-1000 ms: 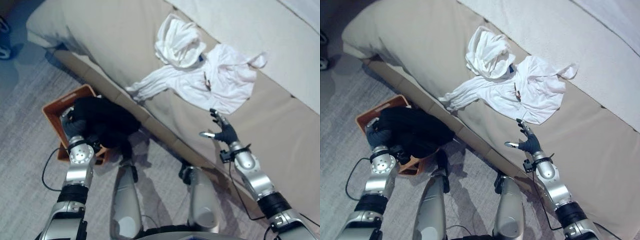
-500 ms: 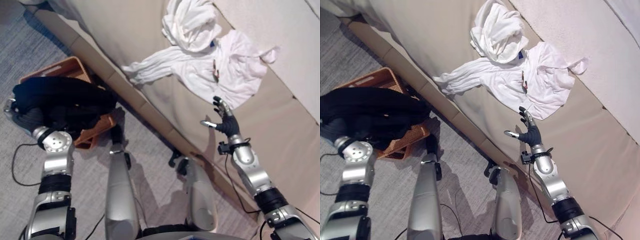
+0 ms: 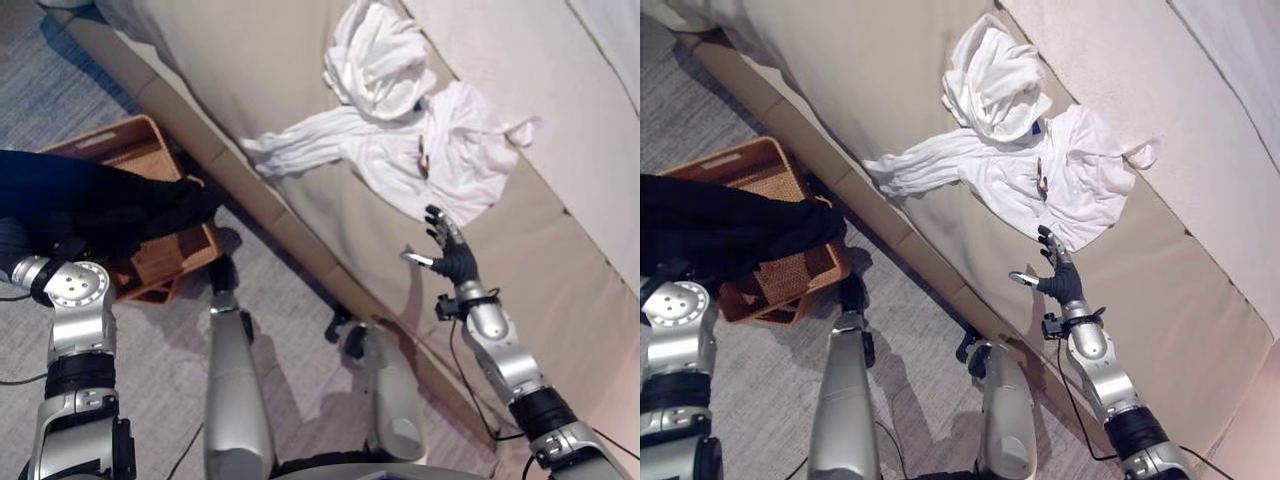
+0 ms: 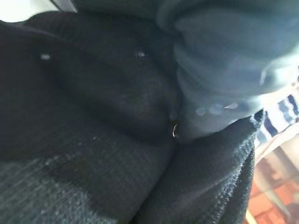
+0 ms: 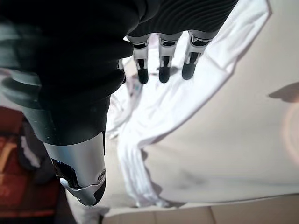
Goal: Pick up clothes into the bucket
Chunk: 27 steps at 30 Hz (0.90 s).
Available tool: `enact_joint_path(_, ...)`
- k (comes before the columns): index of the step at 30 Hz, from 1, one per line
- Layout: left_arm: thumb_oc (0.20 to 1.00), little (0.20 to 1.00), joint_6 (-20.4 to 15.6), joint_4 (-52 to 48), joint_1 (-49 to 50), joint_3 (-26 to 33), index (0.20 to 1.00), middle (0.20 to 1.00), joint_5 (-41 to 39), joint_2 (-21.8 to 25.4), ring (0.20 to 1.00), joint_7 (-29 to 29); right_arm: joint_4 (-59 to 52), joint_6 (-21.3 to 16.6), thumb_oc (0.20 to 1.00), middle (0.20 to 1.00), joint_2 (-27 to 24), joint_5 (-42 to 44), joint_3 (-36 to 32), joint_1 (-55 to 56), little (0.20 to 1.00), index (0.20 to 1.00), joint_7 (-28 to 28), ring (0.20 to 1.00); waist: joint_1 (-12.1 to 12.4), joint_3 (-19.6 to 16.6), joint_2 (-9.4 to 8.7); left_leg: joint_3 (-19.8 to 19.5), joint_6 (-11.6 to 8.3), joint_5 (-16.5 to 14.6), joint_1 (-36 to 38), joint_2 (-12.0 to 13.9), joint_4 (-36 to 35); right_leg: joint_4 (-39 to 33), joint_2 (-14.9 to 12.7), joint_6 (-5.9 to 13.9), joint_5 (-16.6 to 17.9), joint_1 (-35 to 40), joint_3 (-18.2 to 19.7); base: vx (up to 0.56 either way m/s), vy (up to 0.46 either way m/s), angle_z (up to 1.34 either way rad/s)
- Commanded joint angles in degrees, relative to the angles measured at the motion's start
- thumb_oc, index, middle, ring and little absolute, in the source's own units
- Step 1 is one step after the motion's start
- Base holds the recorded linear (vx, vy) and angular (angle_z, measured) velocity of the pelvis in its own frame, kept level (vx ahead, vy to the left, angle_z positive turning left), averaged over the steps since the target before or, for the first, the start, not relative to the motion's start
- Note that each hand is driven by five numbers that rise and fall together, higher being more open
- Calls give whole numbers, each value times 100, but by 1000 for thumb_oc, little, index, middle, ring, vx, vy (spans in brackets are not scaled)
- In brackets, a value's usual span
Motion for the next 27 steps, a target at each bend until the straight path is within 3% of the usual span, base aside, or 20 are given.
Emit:
enact_joint_path(1,200,200,-308,-385,-88,281,200,200,427,404,200,261,-283,-380,1000,1000,-6,230,-50,63,1000,1000,-2,1000,207,-232,-131,149,137,-918,112,-12,582,-593,-216,335,1027,29,22,0,0,0)
enact_joint_path(11,200,200,-206,68,-426,-191,200,200,344,378,200,40,-368,-424,1000,1000,9,346,26,-93,1000,1000,-3,1000,128,-124,-289,74,157,-900,-72,2,662,-530,-143,312,1005,-108,16,-3,-3,0)
enact_joint_path(18,200,200,-306,842,-1062,-763,200,200,-236,477,200,-455,-721,-530,1000,1000,-53,503,-34,-252,1000,1000,-9,1000,-35,-13,-429,-57,204,-918,-739,12,995,-205,-67,285,927,-697,19,-45,-6,4)
enact_joint_path(27,200,200,-156,1285,-1412,-1136,200,200,-353,615,200,-830,-962,-627,1000,1000,-60,544,-119,-365,1000,1000,-55,1000,-178,-45,-454,-218,261,-995,-1354,16,1368,80,-49,245,844,-1283,69,-3,3,-2)
